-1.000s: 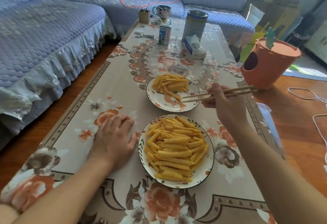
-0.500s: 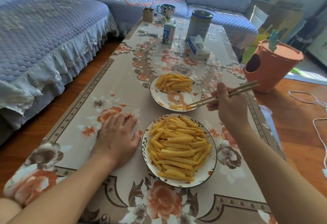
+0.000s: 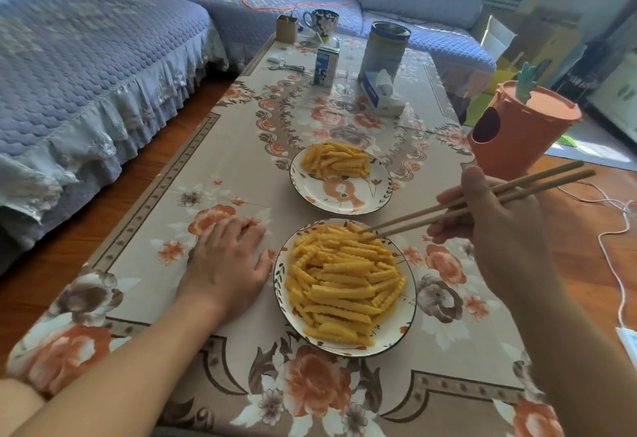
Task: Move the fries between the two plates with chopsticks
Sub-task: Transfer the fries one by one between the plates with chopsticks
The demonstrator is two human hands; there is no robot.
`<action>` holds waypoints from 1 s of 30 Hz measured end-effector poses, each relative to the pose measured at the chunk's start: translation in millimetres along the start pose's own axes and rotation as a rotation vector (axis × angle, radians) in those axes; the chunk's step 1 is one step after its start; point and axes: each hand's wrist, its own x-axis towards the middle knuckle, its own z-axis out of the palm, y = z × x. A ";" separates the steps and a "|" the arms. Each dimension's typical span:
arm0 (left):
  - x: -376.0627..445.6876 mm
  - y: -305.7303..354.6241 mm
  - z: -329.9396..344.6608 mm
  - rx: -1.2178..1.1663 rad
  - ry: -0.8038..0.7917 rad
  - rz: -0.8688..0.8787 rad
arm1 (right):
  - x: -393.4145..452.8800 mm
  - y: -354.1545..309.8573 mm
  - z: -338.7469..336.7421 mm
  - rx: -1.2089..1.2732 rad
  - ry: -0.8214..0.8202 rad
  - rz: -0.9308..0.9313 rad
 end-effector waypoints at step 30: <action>1.6 -3.1 3.9 -0.008 0.016 0.017 | 117.0 63.8 73.8 -0.154 0.056 -0.061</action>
